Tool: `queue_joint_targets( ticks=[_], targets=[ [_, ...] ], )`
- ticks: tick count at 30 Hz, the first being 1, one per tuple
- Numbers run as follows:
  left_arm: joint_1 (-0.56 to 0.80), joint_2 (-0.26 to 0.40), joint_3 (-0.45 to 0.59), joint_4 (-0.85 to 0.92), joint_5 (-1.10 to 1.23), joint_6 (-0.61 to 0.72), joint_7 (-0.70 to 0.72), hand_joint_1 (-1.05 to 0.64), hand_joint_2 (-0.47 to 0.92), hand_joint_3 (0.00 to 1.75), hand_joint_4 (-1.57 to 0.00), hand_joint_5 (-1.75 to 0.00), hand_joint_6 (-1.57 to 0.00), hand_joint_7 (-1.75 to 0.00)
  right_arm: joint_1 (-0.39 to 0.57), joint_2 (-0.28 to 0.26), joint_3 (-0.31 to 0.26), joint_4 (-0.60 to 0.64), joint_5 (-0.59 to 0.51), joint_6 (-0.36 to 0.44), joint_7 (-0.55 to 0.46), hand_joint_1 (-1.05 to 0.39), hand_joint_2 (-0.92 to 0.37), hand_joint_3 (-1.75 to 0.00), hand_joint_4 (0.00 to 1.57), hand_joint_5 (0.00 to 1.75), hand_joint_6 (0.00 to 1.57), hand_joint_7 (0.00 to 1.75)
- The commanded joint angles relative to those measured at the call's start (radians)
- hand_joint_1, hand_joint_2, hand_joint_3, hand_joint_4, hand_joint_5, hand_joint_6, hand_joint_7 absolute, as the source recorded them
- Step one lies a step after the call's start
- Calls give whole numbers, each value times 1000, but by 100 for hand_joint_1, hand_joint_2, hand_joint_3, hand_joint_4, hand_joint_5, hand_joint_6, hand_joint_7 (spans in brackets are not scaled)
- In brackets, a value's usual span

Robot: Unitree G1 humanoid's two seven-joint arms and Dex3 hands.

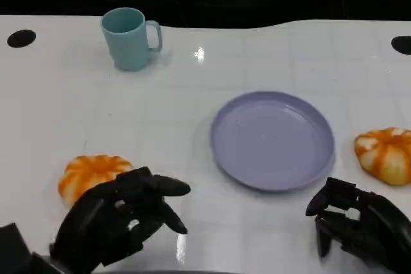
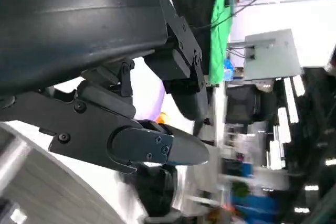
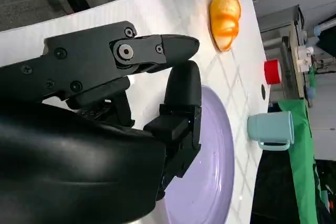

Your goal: Grasp the bread from the table and place it into the plate.

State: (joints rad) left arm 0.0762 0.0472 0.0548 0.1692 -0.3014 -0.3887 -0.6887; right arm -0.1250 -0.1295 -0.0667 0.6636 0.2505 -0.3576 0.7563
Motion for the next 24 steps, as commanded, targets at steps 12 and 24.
queue_joint_targets(
  ticks=[12,24],
  targets=[
    [13,159,1,-235,416,-30,296,-58,92,10,-34,-65,-54,-3,15,-18,-6,-3,6,31,3,-51,-92,-24,66,175,70,134],
    [35,302,1,-369,777,-21,458,-60,92,13,-33,-20,-43,0,27,-21,0,-24,-6,37,-17,-51,-92,-24,65,175,69,133]
  ],
)
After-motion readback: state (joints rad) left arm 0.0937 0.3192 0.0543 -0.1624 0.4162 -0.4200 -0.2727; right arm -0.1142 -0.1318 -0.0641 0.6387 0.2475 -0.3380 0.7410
